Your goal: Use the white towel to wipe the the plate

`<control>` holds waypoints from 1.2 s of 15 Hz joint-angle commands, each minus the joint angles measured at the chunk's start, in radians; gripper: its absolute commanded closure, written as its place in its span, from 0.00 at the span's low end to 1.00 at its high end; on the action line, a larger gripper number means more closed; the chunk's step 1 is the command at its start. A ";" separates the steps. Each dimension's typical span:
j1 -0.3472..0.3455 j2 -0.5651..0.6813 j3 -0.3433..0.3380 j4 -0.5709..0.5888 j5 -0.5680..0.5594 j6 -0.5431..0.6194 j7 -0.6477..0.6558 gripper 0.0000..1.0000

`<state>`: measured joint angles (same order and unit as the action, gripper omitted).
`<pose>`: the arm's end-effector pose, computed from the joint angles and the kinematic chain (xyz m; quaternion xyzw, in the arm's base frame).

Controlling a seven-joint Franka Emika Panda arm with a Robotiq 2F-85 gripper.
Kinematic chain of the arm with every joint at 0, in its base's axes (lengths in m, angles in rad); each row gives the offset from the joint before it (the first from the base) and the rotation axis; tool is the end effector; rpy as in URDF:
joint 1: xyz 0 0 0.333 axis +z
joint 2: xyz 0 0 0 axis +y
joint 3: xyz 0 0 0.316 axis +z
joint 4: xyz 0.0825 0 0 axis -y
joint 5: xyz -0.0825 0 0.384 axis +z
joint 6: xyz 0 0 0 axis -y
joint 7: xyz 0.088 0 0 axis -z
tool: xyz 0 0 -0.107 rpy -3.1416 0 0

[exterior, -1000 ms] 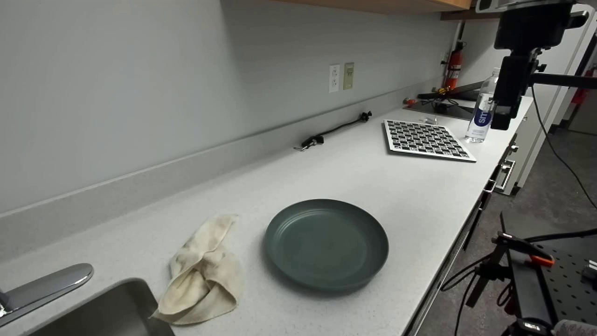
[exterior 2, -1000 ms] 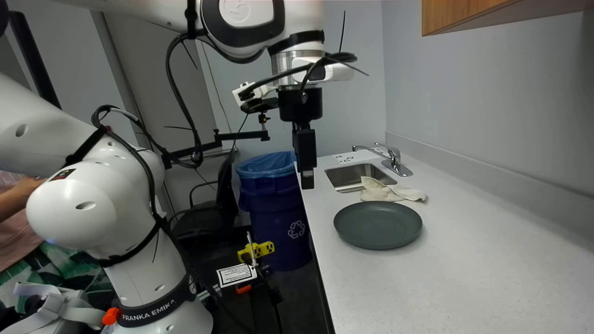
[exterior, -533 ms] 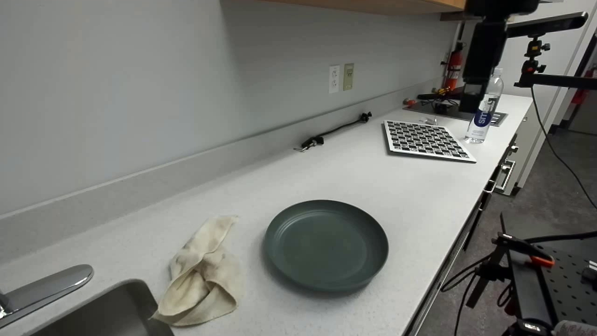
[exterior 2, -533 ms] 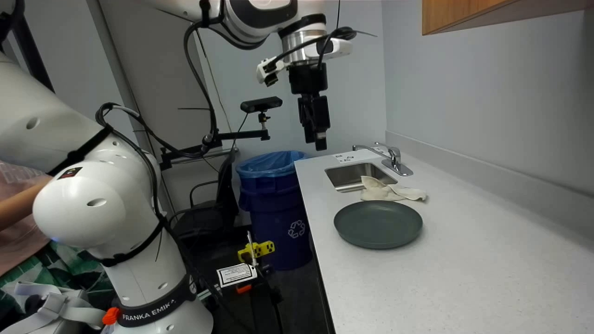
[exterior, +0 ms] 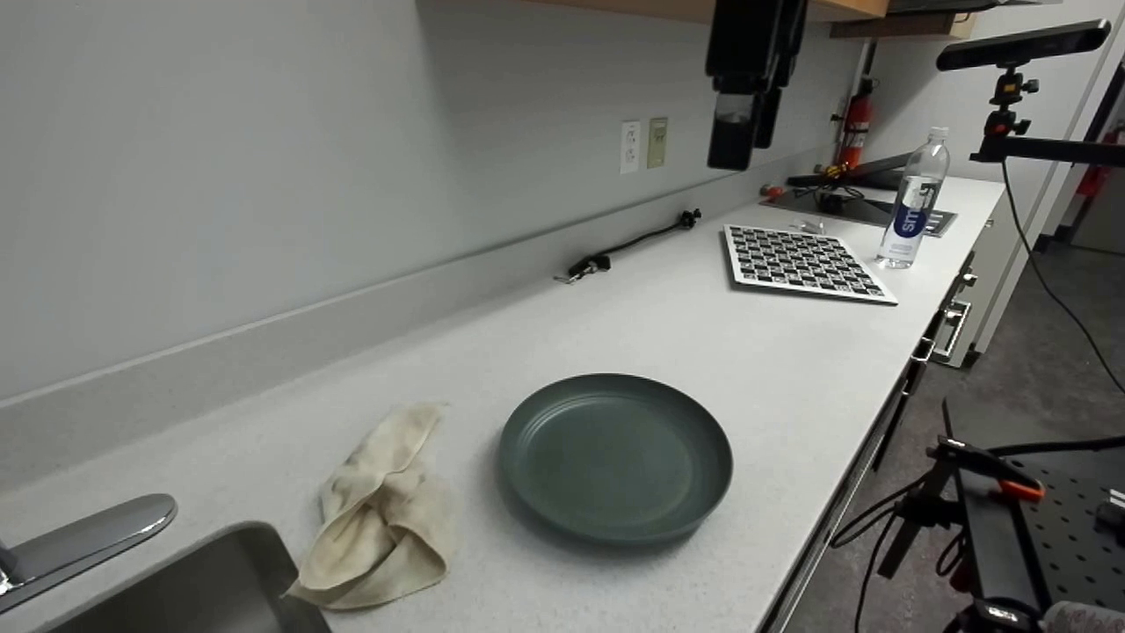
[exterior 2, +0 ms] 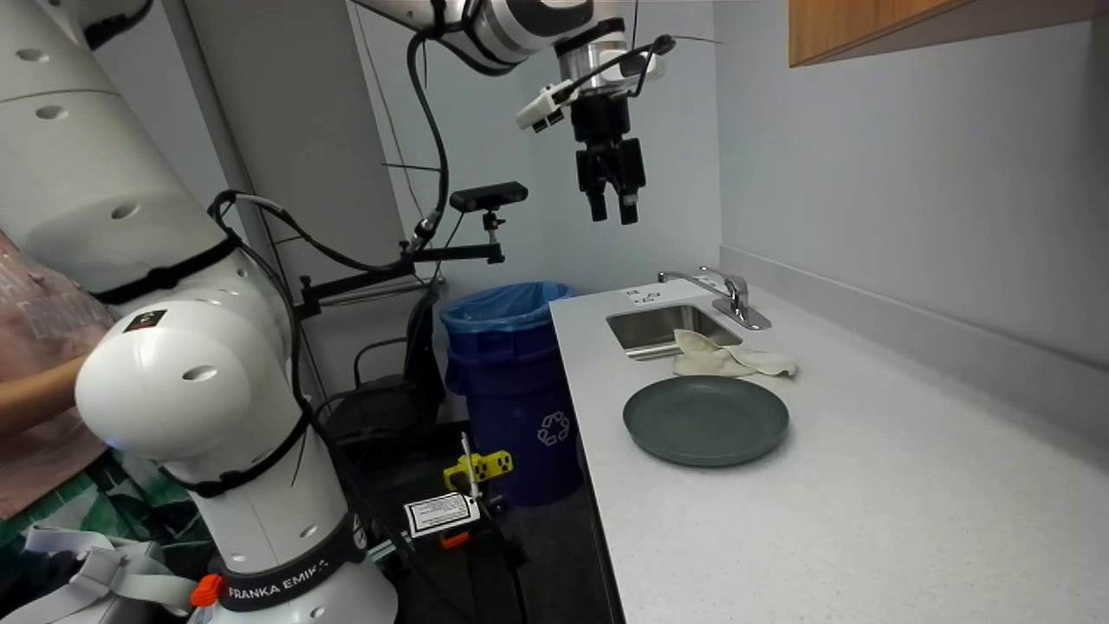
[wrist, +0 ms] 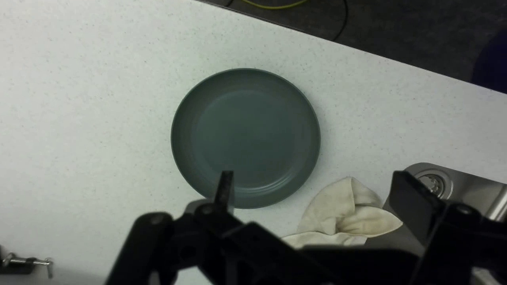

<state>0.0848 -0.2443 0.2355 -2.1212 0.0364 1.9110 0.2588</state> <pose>0.4597 0.1626 0.5150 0.9996 0.0219 0.0165 0.0066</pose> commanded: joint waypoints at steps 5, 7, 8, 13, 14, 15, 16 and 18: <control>0.018 0.020 -0.020 0.016 -0.006 -0.003 0.004 0.00; 0.017 0.042 -0.020 0.018 -0.012 0.013 0.002 0.00; 0.017 0.061 -0.020 0.025 -0.014 0.024 0.001 0.00; 0.025 0.219 -0.020 0.111 -0.043 0.108 -0.033 0.00; 0.029 0.254 -0.021 0.133 -0.051 0.128 -0.047 0.00; 0.035 0.299 -0.021 0.163 -0.062 0.145 -0.070 0.00; 0.041 0.342 -0.021 0.192 -0.067 0.156 -0.103 0.00; 0.055 0.420 -0.020 0.253 -0.065 0.155 -0.197 0.00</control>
<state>0.1057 0.0421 0.2295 -1.9954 -0.0169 2.0744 0.1719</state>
